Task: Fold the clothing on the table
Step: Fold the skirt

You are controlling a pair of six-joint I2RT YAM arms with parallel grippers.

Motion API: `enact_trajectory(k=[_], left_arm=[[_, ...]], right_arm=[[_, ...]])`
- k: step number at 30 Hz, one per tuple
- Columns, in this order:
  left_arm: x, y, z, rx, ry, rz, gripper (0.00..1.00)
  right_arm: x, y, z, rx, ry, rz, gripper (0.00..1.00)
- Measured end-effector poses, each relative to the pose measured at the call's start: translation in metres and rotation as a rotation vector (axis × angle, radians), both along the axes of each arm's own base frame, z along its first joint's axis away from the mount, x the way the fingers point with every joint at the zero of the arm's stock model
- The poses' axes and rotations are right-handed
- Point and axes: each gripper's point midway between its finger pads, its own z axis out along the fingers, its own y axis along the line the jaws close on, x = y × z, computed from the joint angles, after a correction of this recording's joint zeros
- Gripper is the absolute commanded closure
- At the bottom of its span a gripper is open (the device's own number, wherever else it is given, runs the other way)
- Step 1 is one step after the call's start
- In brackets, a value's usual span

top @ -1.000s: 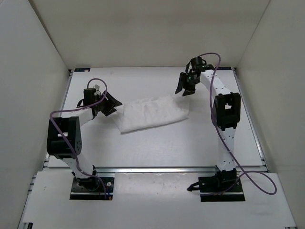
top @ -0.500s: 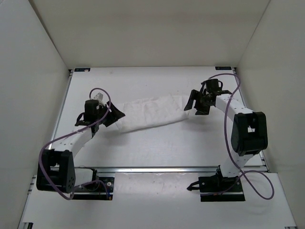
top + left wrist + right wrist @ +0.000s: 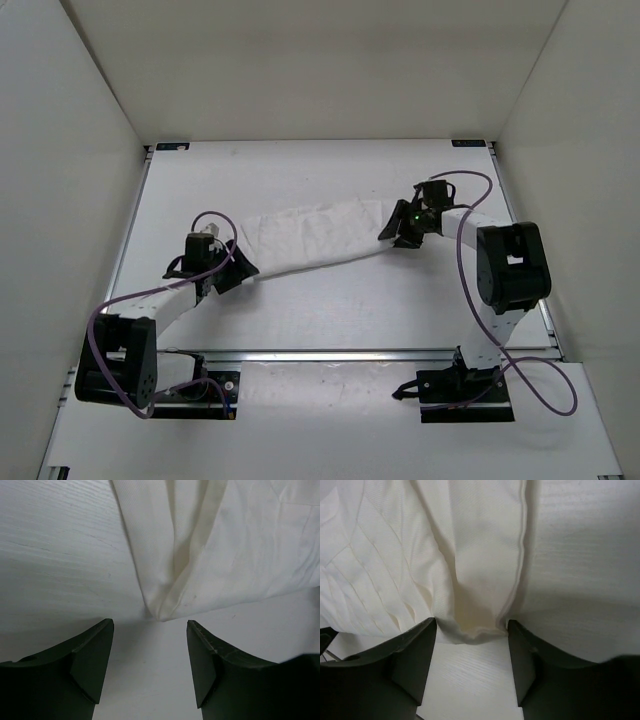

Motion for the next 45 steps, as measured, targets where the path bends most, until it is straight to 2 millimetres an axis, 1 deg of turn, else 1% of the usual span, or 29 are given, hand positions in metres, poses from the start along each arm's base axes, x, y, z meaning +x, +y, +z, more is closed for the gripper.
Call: enact_trajectory(k=[1,2,3,4,7,9,10,11,12,13,14,15,16,19,22,24,25,26,27,29,32,35,38,41,43,45], left_arm=[[0.000,0.001,-0.001,0.006,0.002,0.003,0.29],[0.000,0.000,-0.002,0.012,0.001,0.003,0.29],[0.001,0.000,-0.003,0.017,0.000,0.001,0.29],[0.000,-0.002,-0.006,0.025,0.005,-0.002,0.28],[0.006,-0.009,-0.008,0.028,0.000,-0.018,0.28],[0.014,-0.015,-0.007,0.026,-0.011,-0.026,0.28],[0.018,-0.018,-0.007,0.024,-0.018,-0.026,0.29],[0.021,-0.020,-0.007,0.022,-0.027,-0.025,0.35],[0.024,-0.022,-0.007,0.020,-0.032,-0.022,0.48],[0.025,-0.024,-0.009,0.013,-0.032,-0.016,0.65],[0.026,-0.025,-0.011,0.013,-0.029,-0.013,0.73],[0.025,-0.027,-0.016,0.018,-0.015,-0.020,0.89],[0.026,-0.030,-0.019,0.015,-0.004,-0.028,1.00],[0.035,-0.047,-0.018,0.001,-0.010,-0.064,1.00],[0.037,-0.071,-0.018,-0.016,-0.015,-0.112,1.00],[0.037,-0.091,-0.018,-0.034,-0.020,-0.149,1.00],[0.038,-0.098,-0.018,-0.045,-0.023,-0.162,1.00],[0.038,-0.108,-0.018,-0.061,-0.024,-0.178,1.00],[0.039,-0.114,-0.018,-0.074,-0.026,-0.189,1.00],[0.042,-0.124,-0.018,-0.099,-0.030,-0.199,1.00],[0.045,-0.129,-0.018,-0.124,-0.034,-0.197,1.00],[0.047,-0.132,-0.018,-0.140,-0.038,-0.192,1.00],[0.048,-0.133,-0.018,-0.149,-0.042,-0.192,1.00],[0.049,-0.134,-0.018,-0.151,-0.043,-0.192,1.00],[0.049,-0.134,-0.018,-0.152,-0.043,-0.192,1.00],[0.049,-0.134,-0.018,-0.152,-0.043,-0.192,1.00]], right_arm=[[0.003,0.001,-0.001,0.004,-0.007,-0.002,0.69],[0.004,0.002,-0.003,0.009,-0.007,-0.008,0.84],[0.004,0.002,-0.005,0.013,-0.005,-0.010,0.94],[0.004,0.003,-0.008,0.023,0.001,-0.015,1.00],[0.002,0.005,-0.011,0.032,0.008,-0.016,1.00],[0.002,0.006,-0.011,0.033,0.005,-0.012,1.00],[0.002,0.006,-0.011,0.033,0.004,-0.012,1.00],[0.002,0.006,-0.011,0.032,0.004,-0.010,0.99],[0.002,0.006,-0.011,0.031,0.003,-0.008,1.00],[0.002,0.006,-0.011,0.030,0.002,-0.008,1.00],[0.002,0.006,-0.011,0.028,0.001,-0.006,1.00],[0.002,0.004,-0.012,0.026,0.001,-0.008,1.00],[0.002,0.002,-0.012,0.023,0.002,-0.007,1.00],[-0.001,-0.008,-0.014,0.003,0.018,-0.016,1.00],[-0.005,-0.033,-0.010,-0.057,0.058,-0.055,1.00],[0.000,-0.048,0.002,-0.115,0.057,-0.067,1.00],[0.004,-0.053,0.012,-0.146,0.042,-0.069,1.00],[0.009,-0.056,0.023,-0.174,0.016,-0.062,1.00],[0.013,-0.055,0.034,-0.193,-0.014,-0.049,1.00],[0.020,-0.042,0.060,-0.217,-0.089,-0.006,1.00],[0.017,-0.011,0.089,-0.214,-0.166,0.076,1.00],[0.011,0.025,0.110,-0.215,-0.219,0.166,1.00],[0.001,0.067,0.127,-0.196,-0.271,0.259,1.00],[-0.012,0.105,0.135,-0.162,-0.302,0.339,1.00],[-0.020,0.129,0.134,-0.143,-0.304,0.389,1.00],[-0.024,0.153,0.129,-0.130,-0.304,0.435,1.00]])
